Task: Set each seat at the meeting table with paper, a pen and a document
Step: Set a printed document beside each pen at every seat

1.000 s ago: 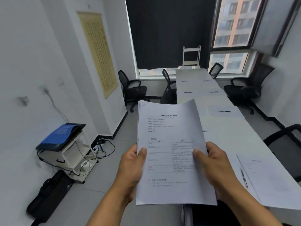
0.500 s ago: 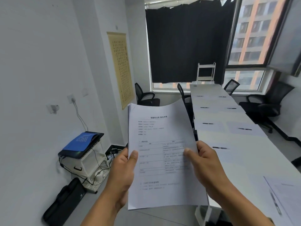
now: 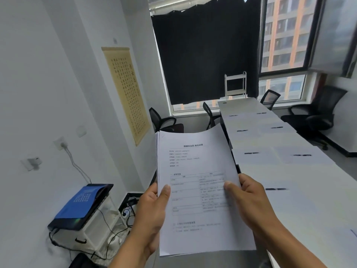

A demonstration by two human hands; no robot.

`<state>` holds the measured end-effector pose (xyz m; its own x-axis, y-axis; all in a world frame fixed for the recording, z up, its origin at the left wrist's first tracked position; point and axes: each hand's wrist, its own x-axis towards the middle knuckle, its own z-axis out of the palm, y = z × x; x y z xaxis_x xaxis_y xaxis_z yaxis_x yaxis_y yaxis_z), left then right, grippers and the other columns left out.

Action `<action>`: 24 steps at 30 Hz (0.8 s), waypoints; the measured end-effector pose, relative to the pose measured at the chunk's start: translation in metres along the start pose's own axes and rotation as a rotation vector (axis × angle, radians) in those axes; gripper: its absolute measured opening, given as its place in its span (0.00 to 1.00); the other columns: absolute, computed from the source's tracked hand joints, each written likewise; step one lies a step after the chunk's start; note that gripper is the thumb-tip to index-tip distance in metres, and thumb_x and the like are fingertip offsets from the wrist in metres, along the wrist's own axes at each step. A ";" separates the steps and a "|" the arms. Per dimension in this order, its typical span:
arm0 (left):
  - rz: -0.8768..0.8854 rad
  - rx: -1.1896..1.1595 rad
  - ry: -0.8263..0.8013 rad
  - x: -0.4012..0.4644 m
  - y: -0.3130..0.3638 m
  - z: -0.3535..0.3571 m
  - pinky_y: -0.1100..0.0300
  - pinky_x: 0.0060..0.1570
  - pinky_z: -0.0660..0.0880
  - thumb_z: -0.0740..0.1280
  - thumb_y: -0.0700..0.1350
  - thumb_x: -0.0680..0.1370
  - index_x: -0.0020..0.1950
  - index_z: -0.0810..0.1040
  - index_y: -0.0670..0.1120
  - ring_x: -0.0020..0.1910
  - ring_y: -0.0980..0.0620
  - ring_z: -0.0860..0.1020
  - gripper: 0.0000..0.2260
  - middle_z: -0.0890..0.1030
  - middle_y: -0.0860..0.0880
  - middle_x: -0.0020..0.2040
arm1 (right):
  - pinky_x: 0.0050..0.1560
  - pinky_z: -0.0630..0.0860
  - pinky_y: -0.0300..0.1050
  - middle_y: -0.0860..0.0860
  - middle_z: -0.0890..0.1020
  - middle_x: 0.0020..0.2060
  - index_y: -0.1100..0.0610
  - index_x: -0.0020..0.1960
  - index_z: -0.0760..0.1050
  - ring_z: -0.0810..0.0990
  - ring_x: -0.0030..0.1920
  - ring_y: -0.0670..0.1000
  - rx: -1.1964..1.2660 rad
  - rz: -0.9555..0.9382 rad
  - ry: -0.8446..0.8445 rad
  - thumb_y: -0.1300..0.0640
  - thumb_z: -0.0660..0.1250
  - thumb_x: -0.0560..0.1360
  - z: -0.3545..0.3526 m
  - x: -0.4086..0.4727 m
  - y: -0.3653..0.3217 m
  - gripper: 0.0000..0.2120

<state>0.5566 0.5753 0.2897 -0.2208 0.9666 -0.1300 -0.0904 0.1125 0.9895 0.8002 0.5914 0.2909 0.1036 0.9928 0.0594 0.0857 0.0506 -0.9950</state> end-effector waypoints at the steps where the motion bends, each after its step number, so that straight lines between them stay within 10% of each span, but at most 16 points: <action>1: -0.009 -0.002 -0.008 0.020 0.001 0.005 0.32 0.64 0.81 0.65 0.45 0.88 0.68 0.83 0.46 0.59 0.35 0.87 0.11 0.89 0.41 0.60 | 0.36 0.80 0.37 0.48 0.89 0.41 0.61 0.47 0.80 0.88 0.41 0.46 0.019 0.017 0.005 0.58 0.68 0.84 0.001 0.018 0.002 0.09; 11: -0.111 -0.049 -0.168 0.144 0.017 0.054 0.31 0.64 0.81 0.62 0.47 0.89 0.67 0.83 0.45 0.58 0.35 0.88 0.12 0.89 0.40 0.59 | 0.56 0.85 0.66 0.55 0.90 0.47 0.62 0.53 0.83 0.89 0.49 0.60 0.029 0.115 0.123 0.56 0.68 0.85 0.000 0.121 0.005 0.09; 24: -0.229 -0.005 -0.551 0.364 0.004 0.067 0.34 0.67 0.79 0.60 0.47 0.90 0.68 0.83 0.48 0.60 0.38 0.88 0.14 0.89 0.42 0.61 | 0.60 0.85 0.64 0.50 0.91 0.49 0.58 0.55 0.85 0.90 0.50 0.55 0.012 0.256 0.423 0.57 0.66 0.86 0.068 0.230 0.025 0.10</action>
<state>0.5405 0.9430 0.2503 0.3409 0.8950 -0.2876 -0.0814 0.3328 0.9395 0.7587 0.8286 0.2743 0.5133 0.8427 -0.1622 -0.0059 -0.1855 -0.9826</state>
